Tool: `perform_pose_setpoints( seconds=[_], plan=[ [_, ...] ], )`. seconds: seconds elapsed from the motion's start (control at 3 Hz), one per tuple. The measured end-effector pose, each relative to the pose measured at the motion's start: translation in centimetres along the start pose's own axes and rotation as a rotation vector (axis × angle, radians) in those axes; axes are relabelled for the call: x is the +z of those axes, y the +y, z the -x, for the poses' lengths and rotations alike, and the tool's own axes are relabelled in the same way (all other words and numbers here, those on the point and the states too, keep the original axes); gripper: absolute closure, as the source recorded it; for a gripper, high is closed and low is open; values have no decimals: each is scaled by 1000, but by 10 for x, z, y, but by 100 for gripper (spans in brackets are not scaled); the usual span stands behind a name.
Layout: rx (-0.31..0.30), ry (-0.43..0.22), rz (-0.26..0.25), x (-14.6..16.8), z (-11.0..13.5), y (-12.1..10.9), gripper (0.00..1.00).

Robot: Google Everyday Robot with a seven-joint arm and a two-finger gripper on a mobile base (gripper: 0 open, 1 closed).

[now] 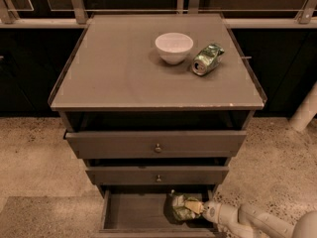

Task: Place green jalapeno chip bag into bottom drawer

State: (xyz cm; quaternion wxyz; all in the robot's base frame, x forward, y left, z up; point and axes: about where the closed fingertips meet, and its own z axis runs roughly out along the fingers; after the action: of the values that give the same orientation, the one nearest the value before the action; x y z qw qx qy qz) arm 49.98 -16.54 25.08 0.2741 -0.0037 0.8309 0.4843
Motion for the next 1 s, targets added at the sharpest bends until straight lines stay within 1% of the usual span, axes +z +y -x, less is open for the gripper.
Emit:
perform_pose_setpoints(
  seconds=[0.33, 0.67, 1.0],
  plan=[
    [-1, 8, 1, 5, 1, 0, 60],
    [-1, 8, 1, 5, 1, 0, 35],
    [-1, 8, 1, 5, 1, 0, 13]
  ],
)
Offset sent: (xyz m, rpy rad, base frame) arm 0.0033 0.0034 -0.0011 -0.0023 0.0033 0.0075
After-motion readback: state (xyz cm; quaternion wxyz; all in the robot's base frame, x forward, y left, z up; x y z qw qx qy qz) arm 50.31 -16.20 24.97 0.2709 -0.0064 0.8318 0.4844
